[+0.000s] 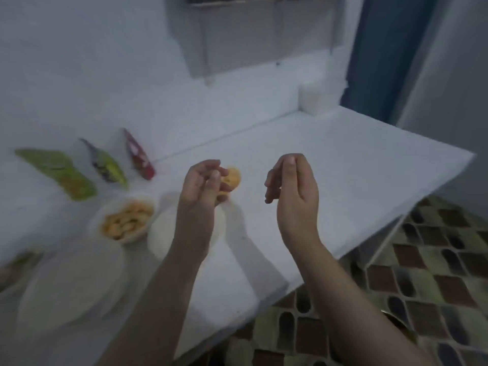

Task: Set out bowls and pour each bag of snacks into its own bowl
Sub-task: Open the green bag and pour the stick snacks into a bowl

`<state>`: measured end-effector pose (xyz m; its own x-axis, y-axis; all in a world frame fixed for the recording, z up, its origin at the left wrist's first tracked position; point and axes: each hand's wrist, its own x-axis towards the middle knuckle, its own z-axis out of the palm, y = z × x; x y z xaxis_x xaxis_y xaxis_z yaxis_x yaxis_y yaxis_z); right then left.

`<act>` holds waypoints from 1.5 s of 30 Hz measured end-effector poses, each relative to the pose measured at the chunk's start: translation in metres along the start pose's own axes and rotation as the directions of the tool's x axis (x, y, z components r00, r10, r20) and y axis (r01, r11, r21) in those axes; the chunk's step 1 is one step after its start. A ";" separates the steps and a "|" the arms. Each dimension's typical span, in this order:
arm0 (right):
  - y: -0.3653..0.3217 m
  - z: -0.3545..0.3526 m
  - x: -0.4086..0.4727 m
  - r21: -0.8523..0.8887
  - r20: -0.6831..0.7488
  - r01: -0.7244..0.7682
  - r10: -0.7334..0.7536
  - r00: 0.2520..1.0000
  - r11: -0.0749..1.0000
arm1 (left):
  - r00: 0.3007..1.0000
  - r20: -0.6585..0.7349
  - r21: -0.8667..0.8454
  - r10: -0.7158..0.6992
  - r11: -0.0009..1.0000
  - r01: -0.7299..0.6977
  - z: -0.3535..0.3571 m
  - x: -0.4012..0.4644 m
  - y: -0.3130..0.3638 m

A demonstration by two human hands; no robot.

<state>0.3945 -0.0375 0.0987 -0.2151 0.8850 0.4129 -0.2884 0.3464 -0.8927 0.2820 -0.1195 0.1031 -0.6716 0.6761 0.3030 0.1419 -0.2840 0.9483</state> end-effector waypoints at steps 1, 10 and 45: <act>-0.001 0.029 -0.003 0.026 0.060 0.001 -0.003 0.998 1.000 | 0.997 -0.074 0.018 0.011 1.000 -0.010 -0.030 0.003 0.006; 0.024 0.220 -0.014 0.005 0.351 0.069 -0.067 0.934 0.998 | 0.893 -0.448 0.093 0.042 0.996 0.000 -0.200 0.015 0.031; 0.112 0.530 0.005 -0.532 0.847 0.823 0.105 0.521 0.202 | 0.692 -0.717 0.102 -0.081 0.970 0.219 -0.438 0.071 0.046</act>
<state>-0.1334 -0.1594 0.0962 -0.9326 0.2343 0.2747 0.2606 0.9634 0.0630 -0.0770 -0.3824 0.1268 -0.9979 0.0039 0.0652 0.0648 -0.0577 0.9962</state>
